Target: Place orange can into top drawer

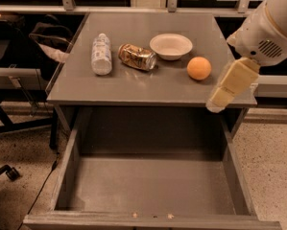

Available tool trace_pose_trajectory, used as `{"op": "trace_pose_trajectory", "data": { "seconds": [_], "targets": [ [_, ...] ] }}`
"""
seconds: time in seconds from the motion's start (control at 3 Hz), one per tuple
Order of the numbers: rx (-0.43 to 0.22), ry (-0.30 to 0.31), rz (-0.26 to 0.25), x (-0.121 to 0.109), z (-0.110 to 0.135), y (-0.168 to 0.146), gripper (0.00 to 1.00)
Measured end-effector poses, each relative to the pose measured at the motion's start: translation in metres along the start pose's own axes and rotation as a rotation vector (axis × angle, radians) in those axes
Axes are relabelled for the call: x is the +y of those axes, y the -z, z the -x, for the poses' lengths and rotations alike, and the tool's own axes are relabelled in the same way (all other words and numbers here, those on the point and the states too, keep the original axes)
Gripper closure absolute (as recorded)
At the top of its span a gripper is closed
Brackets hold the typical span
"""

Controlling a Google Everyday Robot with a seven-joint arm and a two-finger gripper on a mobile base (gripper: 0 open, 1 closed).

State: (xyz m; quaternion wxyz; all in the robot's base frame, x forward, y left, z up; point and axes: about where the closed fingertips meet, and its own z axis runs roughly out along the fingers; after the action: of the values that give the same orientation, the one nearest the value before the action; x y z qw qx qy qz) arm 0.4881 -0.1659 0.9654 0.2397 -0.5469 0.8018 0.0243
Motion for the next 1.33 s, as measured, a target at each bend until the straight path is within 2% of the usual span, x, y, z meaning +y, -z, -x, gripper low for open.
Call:
{"op": "trace_pose_trajectory", "data": {
  "seconds": [0.33,0.67,1.33],
  "targets": [
    [-0.014,-0.010,-0.017,-0.012,0.020,-0.016,0.00],
    [0.008,0.002,-0.055,-0.050,0.057,-0.040,0.00],
    [-0.014,-0.033,-0.066,-0.049,0.055,-0.042,0.00]
  ]
}}
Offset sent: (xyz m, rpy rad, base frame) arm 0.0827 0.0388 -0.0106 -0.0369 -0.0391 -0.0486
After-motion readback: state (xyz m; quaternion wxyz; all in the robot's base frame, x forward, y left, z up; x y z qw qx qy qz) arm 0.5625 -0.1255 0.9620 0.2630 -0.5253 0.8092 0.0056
